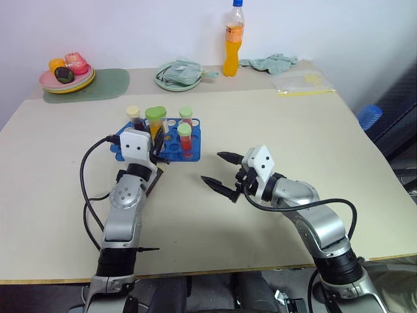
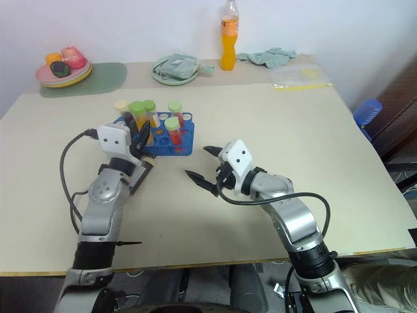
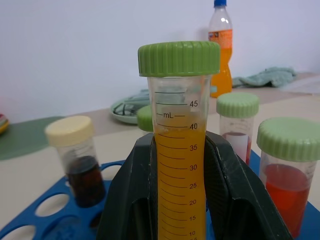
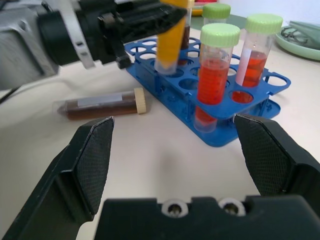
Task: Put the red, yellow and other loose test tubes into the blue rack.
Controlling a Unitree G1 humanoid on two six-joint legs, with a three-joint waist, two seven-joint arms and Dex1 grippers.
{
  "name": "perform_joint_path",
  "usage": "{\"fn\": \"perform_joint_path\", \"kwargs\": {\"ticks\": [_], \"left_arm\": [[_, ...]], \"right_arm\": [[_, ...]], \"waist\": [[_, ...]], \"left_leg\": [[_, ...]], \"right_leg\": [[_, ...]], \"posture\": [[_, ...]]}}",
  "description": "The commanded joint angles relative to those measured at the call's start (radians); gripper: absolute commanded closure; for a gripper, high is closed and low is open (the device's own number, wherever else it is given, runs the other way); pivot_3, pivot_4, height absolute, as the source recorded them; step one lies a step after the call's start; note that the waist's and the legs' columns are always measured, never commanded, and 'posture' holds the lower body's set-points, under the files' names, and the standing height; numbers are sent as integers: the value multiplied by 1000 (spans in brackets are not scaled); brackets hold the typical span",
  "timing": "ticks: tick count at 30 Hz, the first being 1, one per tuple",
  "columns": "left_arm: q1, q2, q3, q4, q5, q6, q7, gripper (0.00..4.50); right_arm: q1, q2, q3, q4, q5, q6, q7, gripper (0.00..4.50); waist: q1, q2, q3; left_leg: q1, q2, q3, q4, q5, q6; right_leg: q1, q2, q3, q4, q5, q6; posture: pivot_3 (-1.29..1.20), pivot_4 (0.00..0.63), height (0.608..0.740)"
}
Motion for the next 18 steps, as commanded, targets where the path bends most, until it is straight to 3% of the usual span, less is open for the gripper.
{"fn": "perform_joint_path", "kwargs": {"ticks": [1, 18], "left_arm": [[-36, 4, -13, 23, 12, -31, 4, 3747], [-12, 28, -14, 27, 25, -18, 30, 3747]], "right_arm": [[-4, 12, -7, -46, 17, -3, -11, 259], [4, 19, -4, -52, 29, 3, -21, 259]], "waist": [[0, 0, 0], [-1, 0, 0]], "left_leg": [[0, 0, 0, 0, 0, 0], [0, 0, 0, 0, 0, 0]], "right_leg": [[0, 0, 0, 0, 0, 0], [0, 0, 0, 0, 0, 0]], "posture": [[0, 150, 740], [0, 150, 740]]}}
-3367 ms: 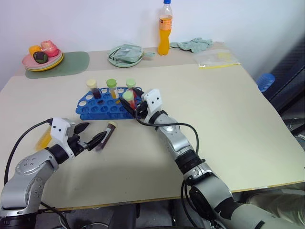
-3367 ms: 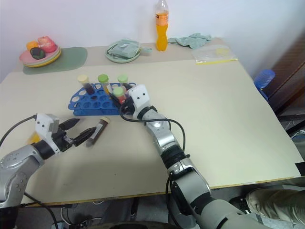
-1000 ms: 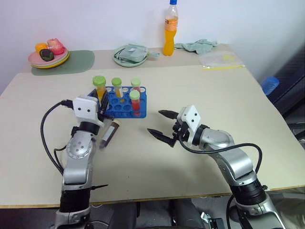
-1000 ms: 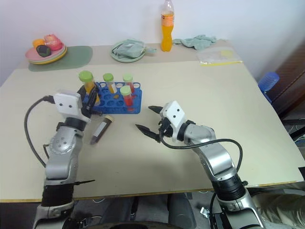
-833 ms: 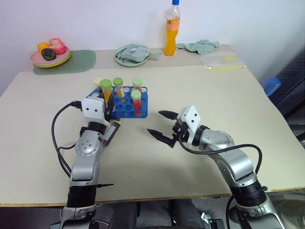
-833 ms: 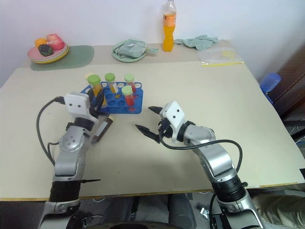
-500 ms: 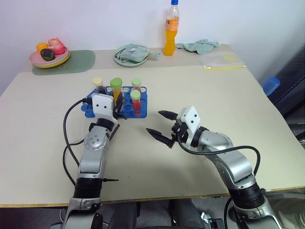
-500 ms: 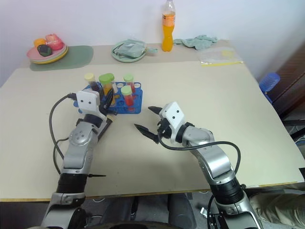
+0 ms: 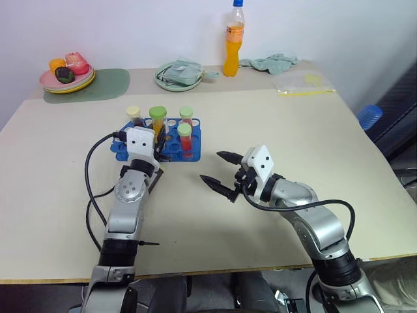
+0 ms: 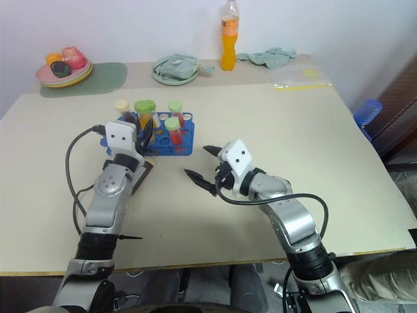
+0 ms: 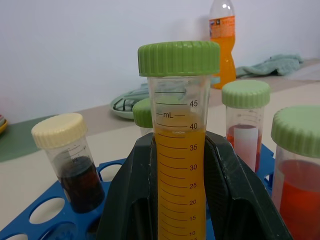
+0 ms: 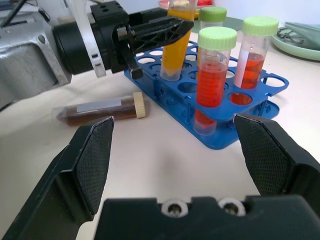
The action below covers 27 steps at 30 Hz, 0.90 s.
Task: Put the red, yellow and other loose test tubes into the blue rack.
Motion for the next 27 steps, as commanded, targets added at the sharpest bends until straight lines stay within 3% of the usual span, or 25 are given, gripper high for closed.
{"fn": "perform_joint_path", "kwargs": {"ticks": [1, 18, 22, 25, 27], "left_arm": [[13, -6, -1, -22, -10, 9, -1, 3747], [-18, -32, 3, 96, -34, -63, -21, 3747], [0, -30, 13, 66, -50, -62, -23, 1898], [9, -25, 44, 14, -71, -67, -11, 257], [17, -9, 79, -40, -106, -60, -12, 20]], "right_arm": [[-2, 6, -3, -48, 17, -5, -1, 259], [-6, 4, -4, -44, 11, -8, -13, 259], [-6, 4, -4, -43, 10, -10, -16, 259], [-7, 3, -5, -41, 11, -12, -16, 259], [-7, 1, -6, -41, 11, -13, -15, 259]], "waist": [[0, 0, 0], [3, 0, 0], [2, 0, 0], [-2, 0, 0], [-2, 0, 0]], "left_leg": [[0, 0, 0, 0, 0, 0], [0, 0, 0, 0, 0, 0], [0, 0, 0, 0, 0, 0], [0, 0, 0, 0, 0, 0], [0, 0, 0, 0, 0, 0]], "right_leg": [[0, 0, 0, 0, 0, 0], [1, 0, 0, 0, 0, 0], [0, 0, 0, 0, 0, 0], [0, 0, 0, 0, 0, 0], [0, 0, 0, 0, 0, 0]], "posture": [[0, 150, 740], [0, 150, 740], [0, 150, 740], [0, 150, 740], [0, 150, 740]]}}
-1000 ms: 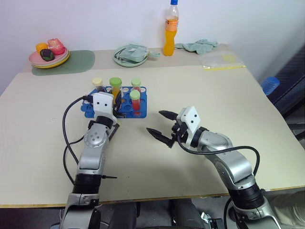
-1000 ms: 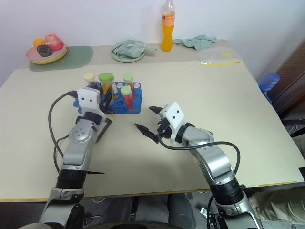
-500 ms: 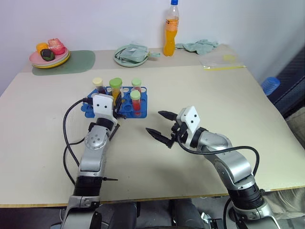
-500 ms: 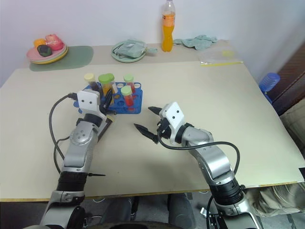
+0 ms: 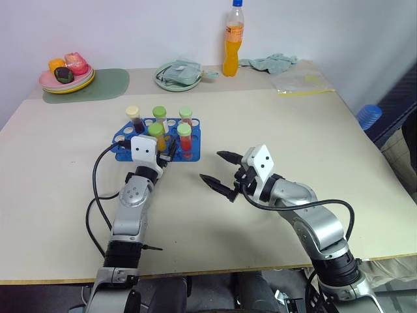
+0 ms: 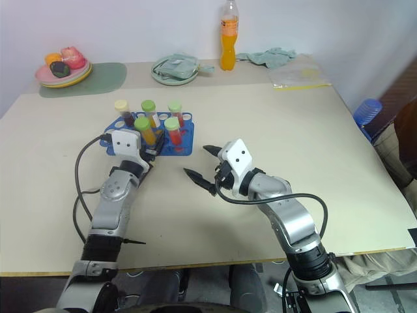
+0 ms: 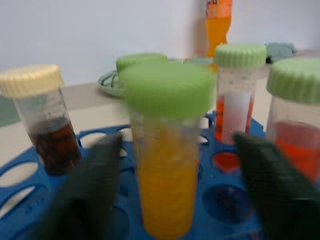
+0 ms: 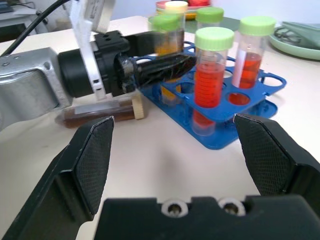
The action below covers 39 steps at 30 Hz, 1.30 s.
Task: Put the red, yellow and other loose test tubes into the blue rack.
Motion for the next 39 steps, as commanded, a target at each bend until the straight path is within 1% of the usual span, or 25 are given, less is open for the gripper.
{"fn": "perform_joint_path", "kwargs": {"ticks": [1, 3, 5, 6, 8, 10, 11, 12, 13, 14, 16, 17, 18, 20, 22, 25, 28, 34, 37, 39], "left_arm": [[4, 27, 76, -133, -62, -6, 4, 20], [10, 62, 103, -217, -91, 46, -10, 20], [5, 149, 124, -322, -123, 153, -58, 20], [4, 200, 131, -364, -143, 244, -82, 20], [8, 302, 148, -448, -229, 499, -117, 20], [7, 373, 156, -512, -284, 700, -122, 20], [6, 469, 120, -562, -269, 897, -117, 20], [9, 543, 96, -597, -266, 1032, -123, 20], [-2, 598, 84, -619, -295, 1186, -135, 20], [-16, 627, 79, -631, -319, 1291, -144, 20], [-94, 641, 73, -621, -362, 1546, -155, 20], [-135, 661, 39, -588, -396, 1611, -163, 20], [-165, 674, 10, -551, -441, 1643, -172, 20], [-201, 688, -39, -513, -509, 1648, -172, 20], [-232, 663, -77, -483, -574, 1648, -140, 20], [-267, 624, -129, -443, -624, 1648, -59, 20], [-287, 592, -148, -401, -675, 1648, 21, 20], [-329, 545, -173, -342, -798, 1648, 167, 20], [-353, 525, -144, -319, -806, 1648, 242, 20], [-383, 533, -112, -327, -779, 1648, 262, 20]], "right_arm": [[-7, 1, -7, -41, 8, -15, 0, 259], [-5, -1, -8, -42, 9, -16, 2, 259], [-4, -1, -10, -38, 15, -15, 7, 259], [-4, -1, -10, -36, 19, -15, 12, 259], [-8, -3, -10, -30, 23, -20, 22, 259], [-11, -4, -10, -25, 24, -23, 29, 259], [-15, -5, -9, -21, 27, -24, 36, 259], [-18, -4, -7, -18, 29, -25, 42, 259], [-22, -4, -6, -14, 31, -25, 48, 259], [-24, -3, -5, -12, 31, -25, 52, 259], [-32, -12, 0, -9, 28, -24, 66, 259], [-39, -24, 5, -7, 23, -24, 79, 259], [-46, -37, 9, -6, 19, -27, 93, 259], [-56, -62, 14, -11, 30, -19, 128, 259], [-52, -104, 17, -40, 75, 14, 193, 259], [-35, -167, 16, -80, 134, 57, 273, 259], [-32, -179, 12, -91, 140, 65, 271, 259], [-21, -152, 9, -100, 156, 79, 235, 259], [-15, -143, 6, -104, 162, 84, 220, 259], [-14, -140, 5, -108, 163, 87, 213, 259]], "waist": [[-1, 0, 0], [-1, 0, 0], [0, 0, 0], [-1, 0, 0], [-3, 0, 0], [-4, 0, 0], [-3, 0, 0], [-5, -1, 1], [-9, 0, 1], [-13, 1, 1], [-13, 1, 1], [-14, 0, 1], [-14, 0, 1], [-18, 0, 1], [-20, 0, 1], [-19, 0, 1], [-23, 0, 1], [-21, 0, 1], [-17, 0, 1], [-16, 0, 1]], "left_leg": [[0, 0, 0, 0, 0, 0], [0, 0, 0, 0, 0, 0], [0, 0, 0, 0, 0, 0], [0, 0, 0, 0, 0, 0], [0, 0, 0, 0, 0, 0], [0, 0, 0, 0, 0, 0], [0, 0, 0, 0, 0, 0], [0, 0, 0, 0, 0, 0], [0, 1, -1, 0, 0, 0], [0, 1, -1, 0, 0, 0], [1, 1, -1, -1, 0, 0], [0, 1, -1, -1, 0, 0], [0, 1, -1, 0, 0, 0], [0, 1, -1, 0, 0, 0], [0, 1, -1, -1, 0, 0], [0, 2, -1, -1, 0, 0], [0, 2, -1, -1, 0, 0], [0, 2, -1, -1, 0, 0], [0, 2, -1, -1, 0, 0], [0, 1, -1, -1, 0, 0]], "right_leg": [[0, 0, 0, 0, 0, 0], [0, 0, 0, 0, 0, 0], [0, 0, 0, 0, 0, 0], [0, 0, 0, 0, 0, 0], [0, 0, 0, 0, 0, 0], [1, 0, 0, 0, 0, 0], [1, 0, 0, 0, 0, 0], [1, 0, 0, 0, 0, 0], [1, 2, 0, 0, 0, 0], [0, 2, 0, 1, 0, 0], [1, 2, 0, 1, 0, 0], [1, 2, -1, 1, 0, 0], [1, 2, -1, 1, 0, 0], [1, 2, -1, 1, 0, 0], [0, 2, -1, 0, 0, 0], [1, 2, -1, 0, 0, 0], [0, 2, 0, 0, 0, 0], [0, 1, 0, 0, 0, 0], [0, 1, 0, 0, 0, 0], [0, 1, 0, 0, 0, 0]], "posture": [[0, 150, 740], [0, 150, 740], [0, 150, 740], [0, 150, 740], [0, 150, 740], [0, 150, 740], [0, 150, 740], [0, 150, 740], [0, 150, 740], [0, 150, 740], [0, 150, 740], [0, 150, 740], [0, 150, 740], [0, 150, 740], [0, 150, 740], [0, 150, 740], [0, 150, 740], [0, 150, 740], [0, 150, 740], [0, 150, 740]]}}
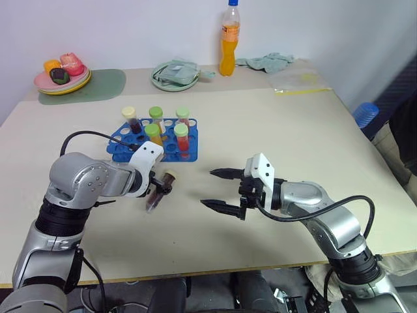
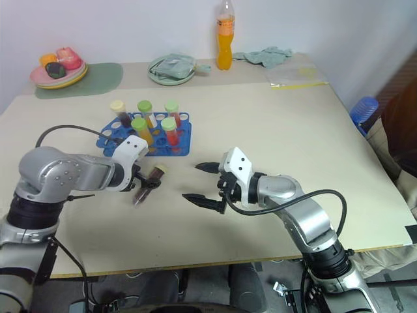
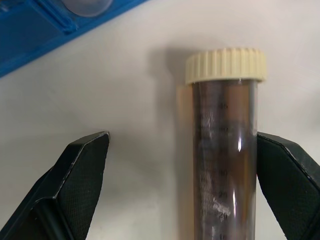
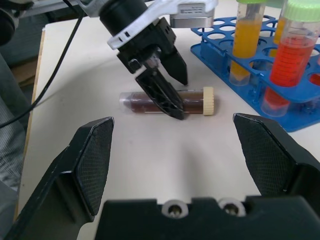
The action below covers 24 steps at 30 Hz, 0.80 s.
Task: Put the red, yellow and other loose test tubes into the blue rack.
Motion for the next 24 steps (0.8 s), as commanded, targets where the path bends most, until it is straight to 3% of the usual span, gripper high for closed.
{"fn": "perform_joint_path", "kwargs": {"ticks": [1, 4, 11, 17, 24], "left_arm": [[-72, 16, 86, 2, 9, 8, 47, 20], [-135, 72, 107, 28, -126, 8, 24, 20], [-190, 219, -12, 39, -369, 8, 91, 20], [-132, 210, -46, 77, -438, 8, 275, 20], [-90, 154, 42, 174, -389, 8, 471, 20]], "right_arm": [[3, 10, -14, -51, 26, -2, -13, 259], [6, 13, -15, -51, 32, -1, -15, 259], [4, 9, -9, -48, 45, -6, -9, 259], [10, 10, -8, -54, 54, -1, -18, 259], [20, 16, -12, -57, 62, 5, -35, 259]], "waist": [[1, 0, 0], [3, 0, 0], [-3, 0, 0], [-3, 0, 0], [-1, 0, 0]], "left_leg": [[0, 0, 0, 0, 0, 0], [0, 0, 0, 0, 0, 0], [0, 0, 0, 0, 0, 0], [0, 0, 0, 0, 0, 0], [0, 0, 0, 0, 0, 0]], "right_leg": [[0, 0, 0, 0, 0, 0], [-1, 0, 0, 0, 0, 0], [-1, 0, 0, 0, 0, 0], [-1, 0, 1, 0, 0, 0], [-1, 0, 1, 1, 0, 0]], "posture": [[0, 150, 740], [0, 150, 740], [0, 150, 740], [0, 150, 740], [0, 150, 740]]}}
